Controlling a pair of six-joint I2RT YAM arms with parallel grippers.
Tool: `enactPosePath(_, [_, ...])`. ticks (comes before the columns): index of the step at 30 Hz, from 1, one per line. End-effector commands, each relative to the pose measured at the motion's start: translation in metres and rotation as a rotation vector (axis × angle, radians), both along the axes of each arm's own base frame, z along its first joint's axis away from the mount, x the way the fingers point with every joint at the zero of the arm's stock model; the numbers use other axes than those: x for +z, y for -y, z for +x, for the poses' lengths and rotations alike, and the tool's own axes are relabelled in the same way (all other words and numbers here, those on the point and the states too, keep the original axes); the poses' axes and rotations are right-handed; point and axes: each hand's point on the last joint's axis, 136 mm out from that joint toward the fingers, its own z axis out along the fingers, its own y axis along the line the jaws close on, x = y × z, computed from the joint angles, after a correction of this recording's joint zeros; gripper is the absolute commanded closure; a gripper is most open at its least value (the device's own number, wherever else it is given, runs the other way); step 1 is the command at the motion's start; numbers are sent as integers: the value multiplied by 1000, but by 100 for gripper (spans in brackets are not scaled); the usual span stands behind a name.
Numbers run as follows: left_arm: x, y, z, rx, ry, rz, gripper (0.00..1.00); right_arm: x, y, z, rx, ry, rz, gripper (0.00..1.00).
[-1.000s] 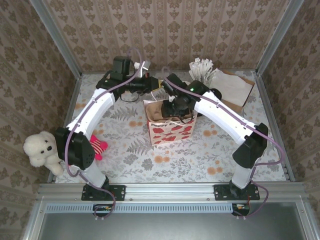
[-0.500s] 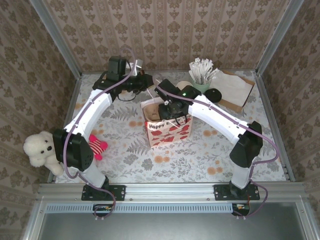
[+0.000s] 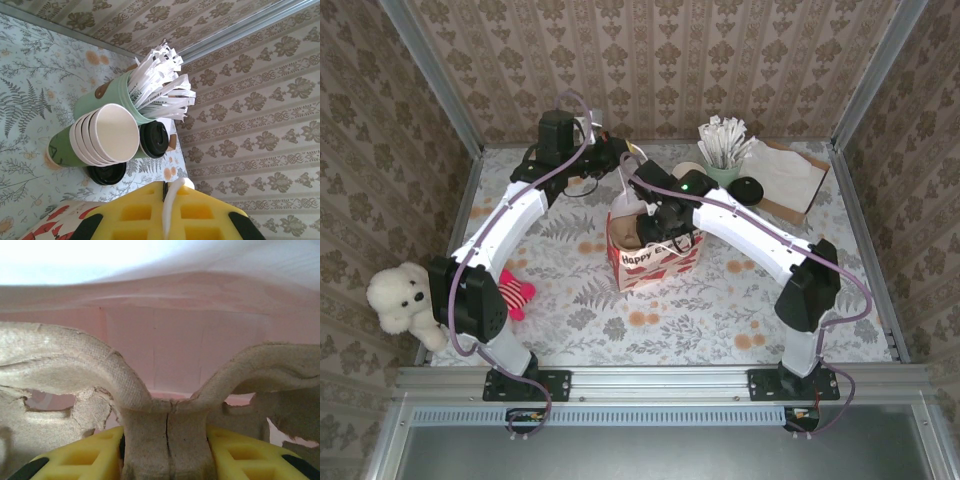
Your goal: Pack the takeout coffee
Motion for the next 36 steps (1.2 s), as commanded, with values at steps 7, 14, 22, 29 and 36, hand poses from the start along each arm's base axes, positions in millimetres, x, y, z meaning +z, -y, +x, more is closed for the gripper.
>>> enactPosePath(7, [27,12,-9,-98,105,-65,98,-29,-2,-12,18,-165,-83,59])
enactPosePath(14, [10,16,-16,-144,74,-35,93,-9,-12,1,-3,-89,-9,59])
enactPosePath(22, [3,20,-19,-171,58,-17,92,3,-17,16,-12,-7,38,59])
enactPosePath(29, [6,-1,-29,-193,96,26,65,-13,-12,10,-33,-84,32,59])
enactPosePath(36, [39,-32,-66,-200,347,166,18,-14,-14,5,-41,-105,56,59])
